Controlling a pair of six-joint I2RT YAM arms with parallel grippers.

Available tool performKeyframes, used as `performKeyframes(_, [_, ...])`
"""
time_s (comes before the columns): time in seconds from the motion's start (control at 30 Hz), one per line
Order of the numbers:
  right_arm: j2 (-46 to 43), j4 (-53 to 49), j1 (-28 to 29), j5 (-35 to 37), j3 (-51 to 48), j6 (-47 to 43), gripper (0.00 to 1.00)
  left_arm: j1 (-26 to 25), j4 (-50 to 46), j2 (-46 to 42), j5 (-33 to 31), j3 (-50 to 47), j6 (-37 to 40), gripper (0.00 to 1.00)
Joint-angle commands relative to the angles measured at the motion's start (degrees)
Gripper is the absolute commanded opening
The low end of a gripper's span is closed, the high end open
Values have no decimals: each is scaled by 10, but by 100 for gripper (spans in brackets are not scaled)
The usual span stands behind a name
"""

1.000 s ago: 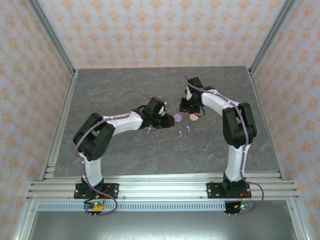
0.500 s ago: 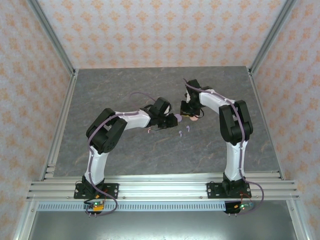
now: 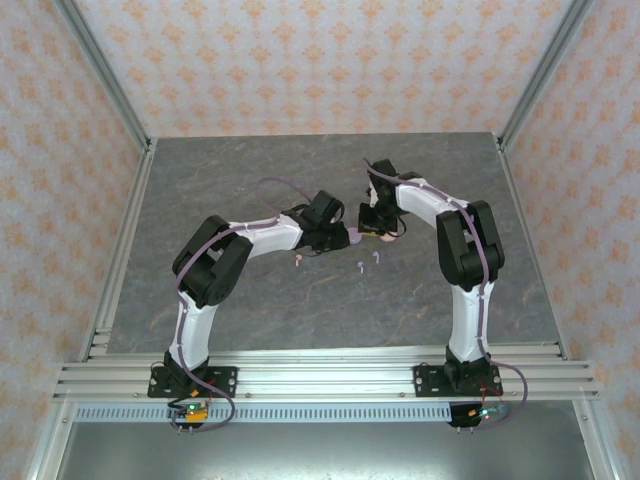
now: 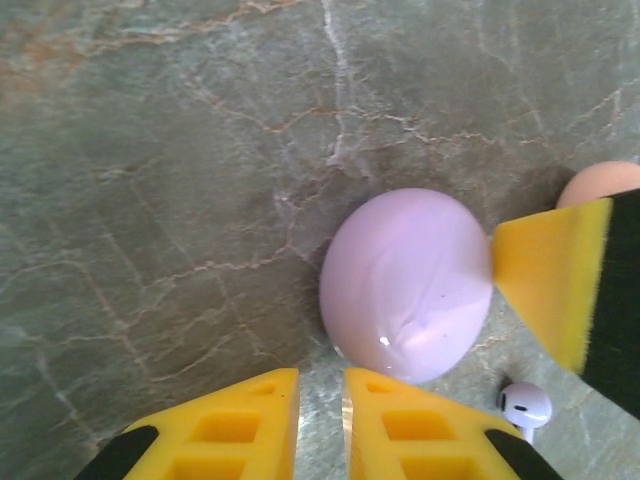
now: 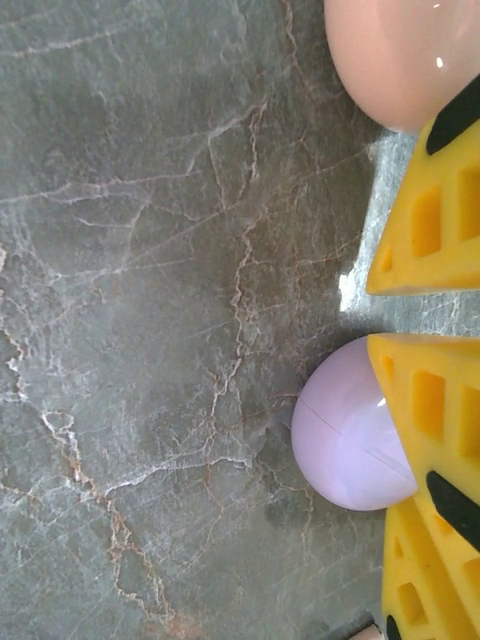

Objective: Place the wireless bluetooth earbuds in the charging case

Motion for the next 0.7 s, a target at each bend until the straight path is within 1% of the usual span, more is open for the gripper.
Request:
performKeyframes(0.0, [9, -23, 3, -12, 5, -6, 19, 1, -31, 8, -34, 17, -2, 20])
performKeyframes(0.2, [5, -27, 7, -32, -1, -9, 19, 12, -48, 6, -62, 19, -7, 20])
performKeyframes(0.3, [2, -29, 11, -34, -1, -10, 19, 19, -46, 3, -66, 14, -9, 20])
performKeyframes(0.57, [-19, -36, 10, -38, -3, -9, 19, 34, -47, -6, -58, 15, -3, 23])
performKeyframes(0.67, [-33, -34, 11, -31, -4, -6, 19, 37, -45, -18, -44, 12, 7, 23])
